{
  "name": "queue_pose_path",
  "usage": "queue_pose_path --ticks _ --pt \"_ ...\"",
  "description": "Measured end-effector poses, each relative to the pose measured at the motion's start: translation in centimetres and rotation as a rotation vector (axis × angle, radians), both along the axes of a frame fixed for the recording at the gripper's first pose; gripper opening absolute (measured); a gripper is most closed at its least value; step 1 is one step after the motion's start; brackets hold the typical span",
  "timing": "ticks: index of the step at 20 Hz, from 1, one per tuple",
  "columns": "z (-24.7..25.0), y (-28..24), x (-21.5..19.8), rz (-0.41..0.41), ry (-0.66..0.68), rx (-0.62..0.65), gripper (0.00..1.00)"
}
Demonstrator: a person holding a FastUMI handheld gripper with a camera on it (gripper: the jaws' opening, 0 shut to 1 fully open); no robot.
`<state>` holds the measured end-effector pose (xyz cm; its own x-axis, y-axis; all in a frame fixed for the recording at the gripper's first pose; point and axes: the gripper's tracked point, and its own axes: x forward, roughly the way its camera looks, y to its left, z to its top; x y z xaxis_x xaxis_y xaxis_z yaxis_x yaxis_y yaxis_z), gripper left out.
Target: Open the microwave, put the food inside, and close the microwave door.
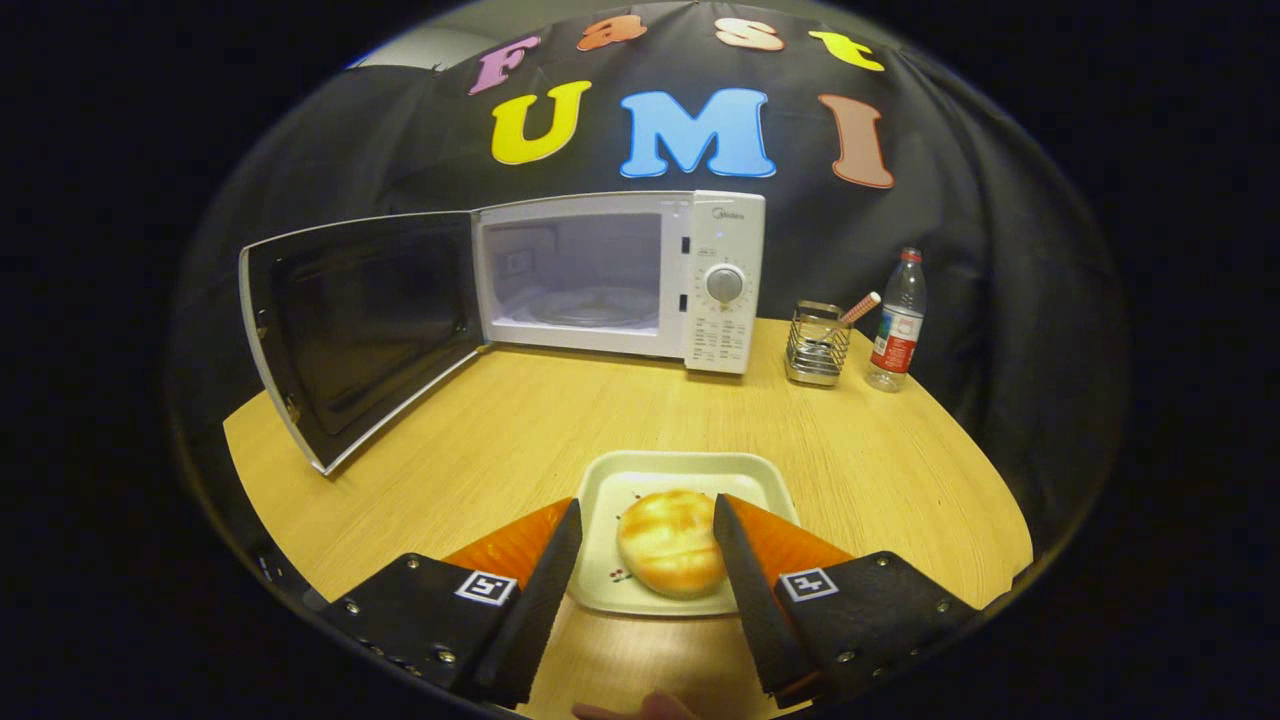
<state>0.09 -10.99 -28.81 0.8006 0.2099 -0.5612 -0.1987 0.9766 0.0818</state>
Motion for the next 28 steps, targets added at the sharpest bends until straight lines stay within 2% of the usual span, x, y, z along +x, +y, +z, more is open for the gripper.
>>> queue_pose_path --ticks 2,3,4,10,11,14,21,28 --pt "-1.2 -0.3 -0.1 0.007 0.038 -0.006 0.81" --pt "-1.8 -0.6 -0.2 0.011 0.063 -0.013 0.87" --pt "-2.4 -0.4 -0.1 0.021 0.083 -0.005 1.0" --pt "-4.0 -0.8 -0.1 -0.005 0.119 0.009 0.98" --pt "-3.9 -0.7 0.0 -0.011 0.114 0.021 0.9" --pt "-4.0 -0.4 -0.2 -0.015 0.127 0.044 0.81" --pt "-0.6 3.3 0.0 0.037 0.042 0.124 0.81" --pt "3.6 9.0 3.9 0.067 -0.052 0.216 0.81"
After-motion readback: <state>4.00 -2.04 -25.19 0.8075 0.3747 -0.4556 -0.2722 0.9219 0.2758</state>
